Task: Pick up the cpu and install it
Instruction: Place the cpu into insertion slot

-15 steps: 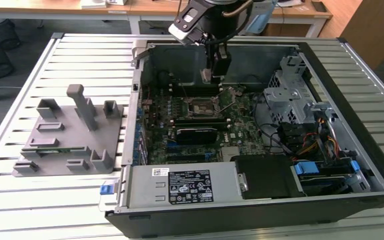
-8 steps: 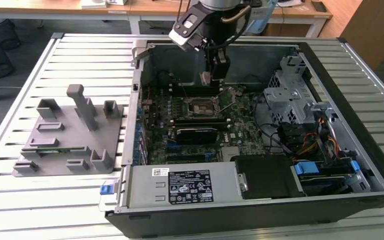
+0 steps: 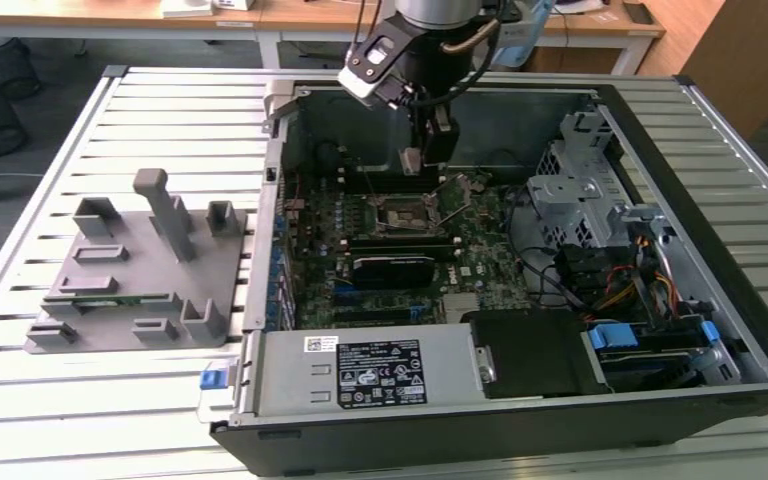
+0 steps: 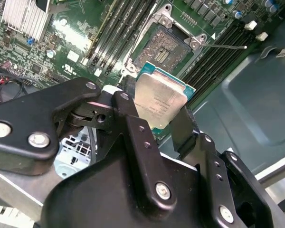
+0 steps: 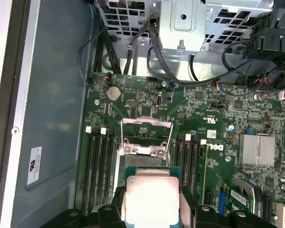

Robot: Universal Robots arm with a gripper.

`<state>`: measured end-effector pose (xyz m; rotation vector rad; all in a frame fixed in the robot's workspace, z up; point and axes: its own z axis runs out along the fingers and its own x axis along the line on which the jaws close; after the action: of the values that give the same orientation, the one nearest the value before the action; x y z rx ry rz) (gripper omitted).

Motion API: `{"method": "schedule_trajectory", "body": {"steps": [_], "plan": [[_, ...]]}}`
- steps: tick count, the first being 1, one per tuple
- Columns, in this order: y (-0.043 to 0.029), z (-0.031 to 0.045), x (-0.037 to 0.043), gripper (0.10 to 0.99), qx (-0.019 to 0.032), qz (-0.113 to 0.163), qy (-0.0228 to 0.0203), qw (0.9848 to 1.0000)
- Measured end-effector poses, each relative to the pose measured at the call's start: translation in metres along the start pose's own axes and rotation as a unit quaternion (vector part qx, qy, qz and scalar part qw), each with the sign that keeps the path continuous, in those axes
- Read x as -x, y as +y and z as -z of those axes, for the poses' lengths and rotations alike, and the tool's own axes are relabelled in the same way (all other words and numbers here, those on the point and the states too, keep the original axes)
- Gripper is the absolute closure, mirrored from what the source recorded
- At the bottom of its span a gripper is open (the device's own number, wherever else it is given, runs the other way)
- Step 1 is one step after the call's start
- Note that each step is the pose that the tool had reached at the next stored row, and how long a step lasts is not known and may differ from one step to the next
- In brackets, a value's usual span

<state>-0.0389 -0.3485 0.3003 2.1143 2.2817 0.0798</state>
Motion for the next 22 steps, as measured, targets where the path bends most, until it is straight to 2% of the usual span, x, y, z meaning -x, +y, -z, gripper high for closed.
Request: {"method": "schedule_trajectory", "body": {"steps": [12, 17, 22], "plan": [[-0.0006, -0.0105, 0.0002, 0.553, 0.0024, 0.0, 0.0001, 1.0], [-0.0016, -0.0191, -0.0005, 0.553, 0.0025, -0.001, 0.0001, 1.0], [-0.0057, -0.0271, -0.0038, 0.553, 0.0027, -0.013, -0.0008, 0.9999]]}}
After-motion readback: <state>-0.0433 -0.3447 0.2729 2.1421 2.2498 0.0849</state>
